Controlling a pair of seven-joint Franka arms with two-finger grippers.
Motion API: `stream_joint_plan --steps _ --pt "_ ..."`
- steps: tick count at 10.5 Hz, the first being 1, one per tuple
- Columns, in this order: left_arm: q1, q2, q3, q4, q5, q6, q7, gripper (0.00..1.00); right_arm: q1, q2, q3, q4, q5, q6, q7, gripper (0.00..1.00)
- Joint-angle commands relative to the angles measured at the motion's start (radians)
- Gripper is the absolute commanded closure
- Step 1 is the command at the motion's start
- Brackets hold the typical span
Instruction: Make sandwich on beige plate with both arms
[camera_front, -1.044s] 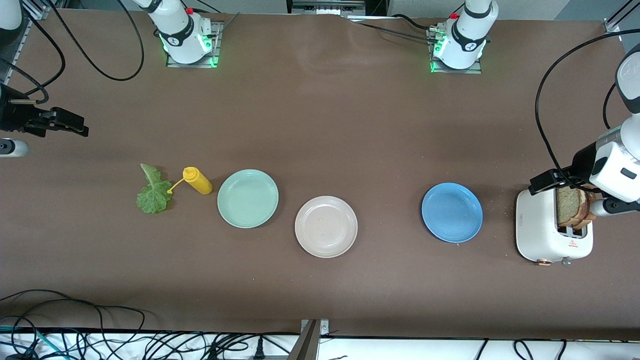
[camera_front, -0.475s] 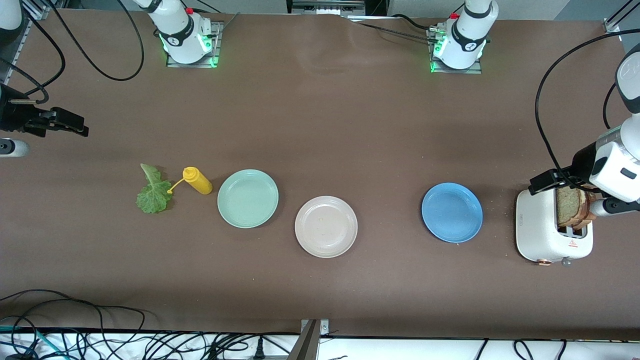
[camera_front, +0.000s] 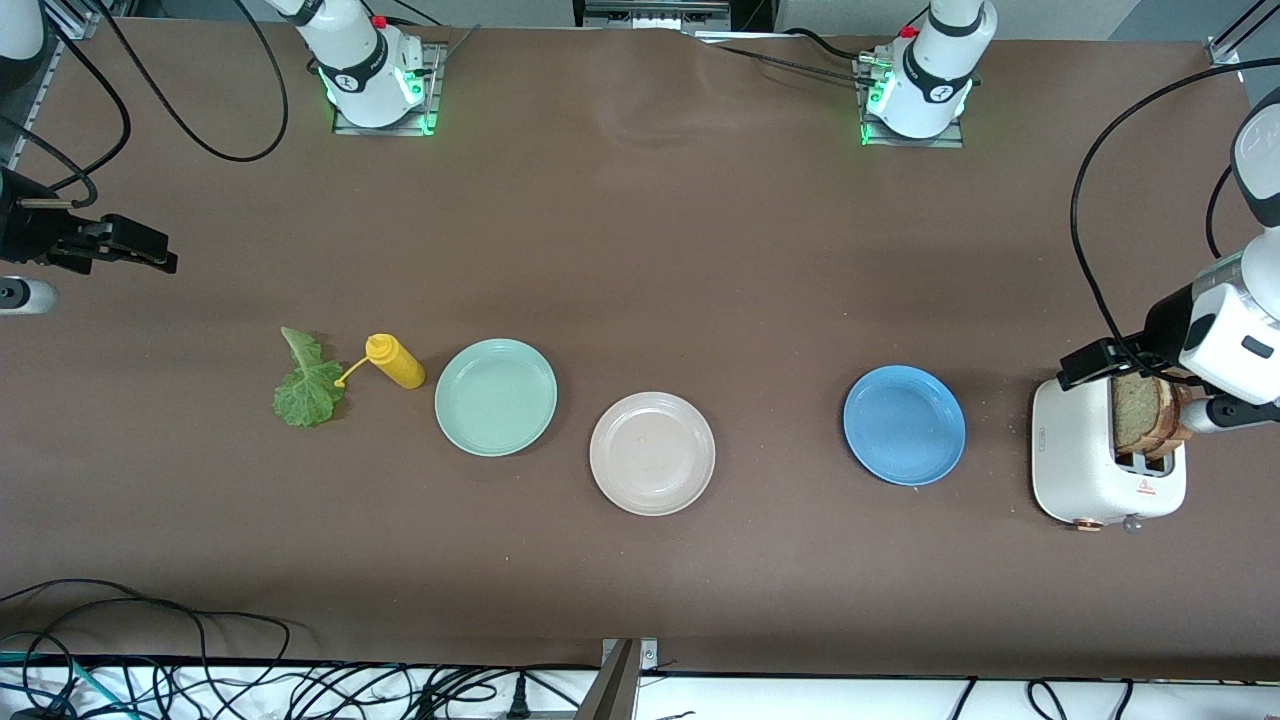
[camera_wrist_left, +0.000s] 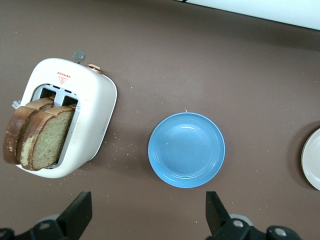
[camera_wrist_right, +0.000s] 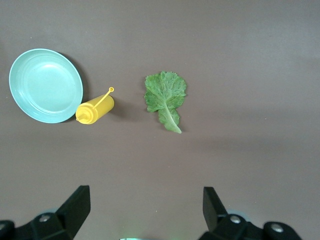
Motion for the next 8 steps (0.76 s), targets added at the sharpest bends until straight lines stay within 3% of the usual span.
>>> stream_joint_plan --steps 1,8 --pt "0.001 -0.004 -0.001 0.012 0.024 -0.005 0.021 0.00 -0.004 -0.001 -0.002 0.013 0.012 -0.013 -0.015 0.00" --pt "0.002 -0.019 0.002 0.017 0.021 -0.094 0.096 0.00 -0.004 -0.001 -0.002 0.013 0.012 -0.013 -0.015 0.00"
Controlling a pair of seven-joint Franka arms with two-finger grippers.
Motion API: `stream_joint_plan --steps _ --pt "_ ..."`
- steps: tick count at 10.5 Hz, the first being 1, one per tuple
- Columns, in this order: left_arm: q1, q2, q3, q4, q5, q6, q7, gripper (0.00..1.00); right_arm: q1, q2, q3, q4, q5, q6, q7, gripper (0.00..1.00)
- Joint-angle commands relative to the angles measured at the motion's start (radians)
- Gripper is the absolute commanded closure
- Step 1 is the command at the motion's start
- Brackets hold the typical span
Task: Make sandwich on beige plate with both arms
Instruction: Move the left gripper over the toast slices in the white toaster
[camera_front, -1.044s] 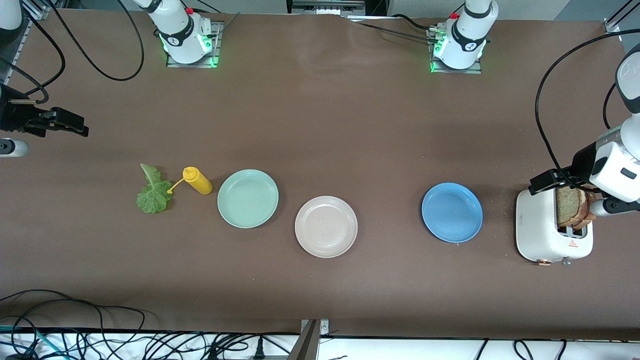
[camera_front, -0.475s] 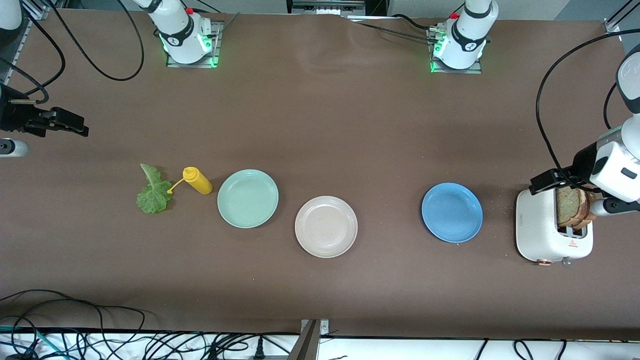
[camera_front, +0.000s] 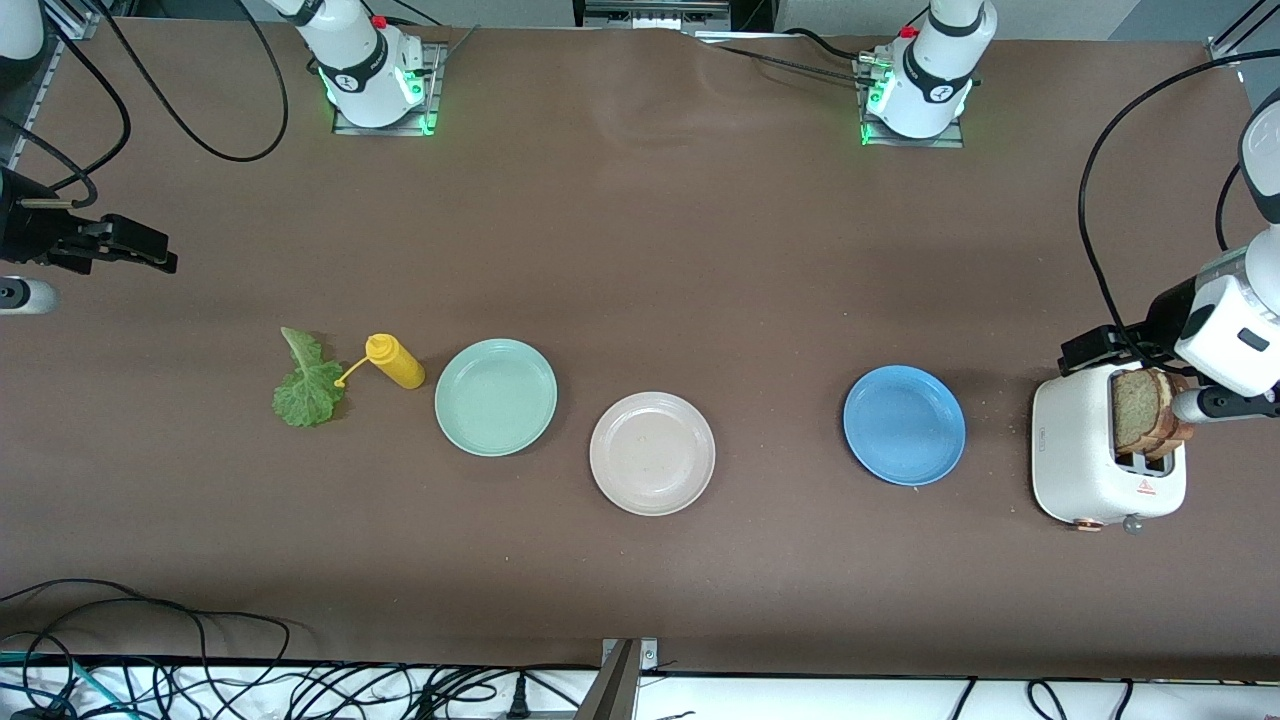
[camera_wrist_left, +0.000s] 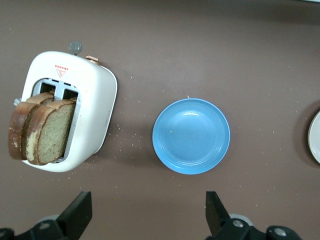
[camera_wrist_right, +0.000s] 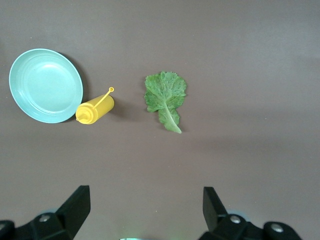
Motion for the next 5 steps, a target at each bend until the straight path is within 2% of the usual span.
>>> stream_joint_plan --steps 1,5 --pt "0.001 -0.012 -0.002 0.014 0.021 -0.032 0.020 0.00 -0.004 -0.001 -0.002 0.013 0.012 -0.015 -0.016 0.00" --pt "0.010 -0.032 0.002 0.014 0.020 -0.032 0.024 0.00 -0.004 -0.001 -0.002 0.013 0.012 -0.012 -0.016 0.00"
